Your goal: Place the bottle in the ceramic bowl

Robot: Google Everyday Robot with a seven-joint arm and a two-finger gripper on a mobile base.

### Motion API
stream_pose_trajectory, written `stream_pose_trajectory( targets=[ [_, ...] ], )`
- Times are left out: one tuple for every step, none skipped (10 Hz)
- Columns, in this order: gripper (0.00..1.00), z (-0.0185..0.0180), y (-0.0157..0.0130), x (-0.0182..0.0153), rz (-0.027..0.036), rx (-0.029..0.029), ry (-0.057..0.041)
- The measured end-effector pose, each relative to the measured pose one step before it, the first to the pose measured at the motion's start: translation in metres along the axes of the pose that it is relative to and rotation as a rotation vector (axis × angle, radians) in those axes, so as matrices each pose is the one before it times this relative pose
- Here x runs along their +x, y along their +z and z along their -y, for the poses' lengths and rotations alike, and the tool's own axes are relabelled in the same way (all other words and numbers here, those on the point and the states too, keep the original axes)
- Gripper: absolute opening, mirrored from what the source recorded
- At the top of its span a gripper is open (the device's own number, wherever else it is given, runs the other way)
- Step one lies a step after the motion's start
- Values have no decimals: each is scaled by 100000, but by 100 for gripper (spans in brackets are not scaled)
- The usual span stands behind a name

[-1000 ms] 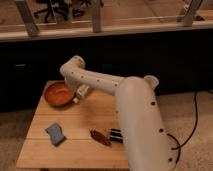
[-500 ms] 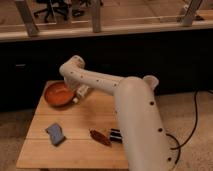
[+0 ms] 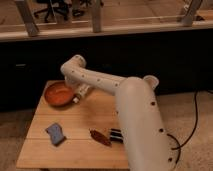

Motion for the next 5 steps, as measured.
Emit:
stream_pose_trajectory(
  targets=[
    [75, -108, 0, 168, 972, -271, 609],
    [80, -287, 109, 353, 1348, -811, 934],
    [80, -131, 102, 180, 1239, -689, 438],
    [80, -261, 74, 396, 1112, -769, 628],
    [80, -177, 50, 293, 645, -462, 473]
  ],
)
